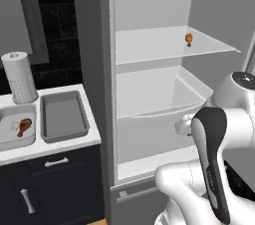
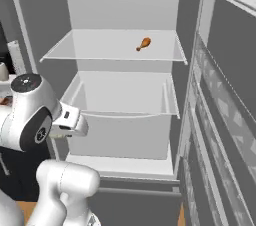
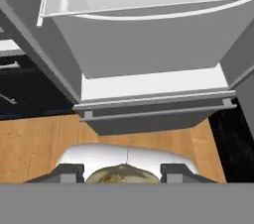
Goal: Place one garlic and one chicken drumstick in each tupperware on the nearby counter, to pack two identical lunches.
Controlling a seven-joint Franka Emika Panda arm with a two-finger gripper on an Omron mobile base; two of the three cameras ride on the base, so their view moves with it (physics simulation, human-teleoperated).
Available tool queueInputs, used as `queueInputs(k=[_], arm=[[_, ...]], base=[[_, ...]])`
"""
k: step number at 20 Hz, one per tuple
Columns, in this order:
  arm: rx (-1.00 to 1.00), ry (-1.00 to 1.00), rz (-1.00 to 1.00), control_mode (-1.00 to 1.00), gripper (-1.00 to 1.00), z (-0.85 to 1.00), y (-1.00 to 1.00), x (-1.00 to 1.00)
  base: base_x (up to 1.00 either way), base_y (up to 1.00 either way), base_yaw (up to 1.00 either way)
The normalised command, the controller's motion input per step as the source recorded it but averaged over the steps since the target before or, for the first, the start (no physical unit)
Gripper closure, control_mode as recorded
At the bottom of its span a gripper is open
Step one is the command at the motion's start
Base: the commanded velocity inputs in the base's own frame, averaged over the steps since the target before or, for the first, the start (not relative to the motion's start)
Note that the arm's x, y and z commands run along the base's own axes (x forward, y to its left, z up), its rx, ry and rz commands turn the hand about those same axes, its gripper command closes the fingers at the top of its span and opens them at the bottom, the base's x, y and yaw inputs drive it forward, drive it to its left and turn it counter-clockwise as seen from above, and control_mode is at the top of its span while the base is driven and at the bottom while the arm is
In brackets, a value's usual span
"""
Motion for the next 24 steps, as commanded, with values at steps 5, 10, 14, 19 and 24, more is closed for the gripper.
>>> queueInputs(k=[5,10,14,19,24], arm=[[0.0,0.0,0.0,1.0,1.0,0.0,0.0,0.0],[0.0,0.0,0.0,1.0,1.0,0.0,0.0,0.0],[0.0,0.0,0.0,1.0,1.0,0.0,0.0,0.0],[0.0,0.0,0.0,1.0,1.0,0.0,0.0,0.0],[0.0,0.0,-0.01,-1.0,1.0,-0.14,-0.01,0.22]], base=[[-0.44,1.0,0.08],[0.0,1.0,0.02],[0.53,1.0,0.0],[0.95,0.65,-0.08],[0.5,0.09,-0.04]])
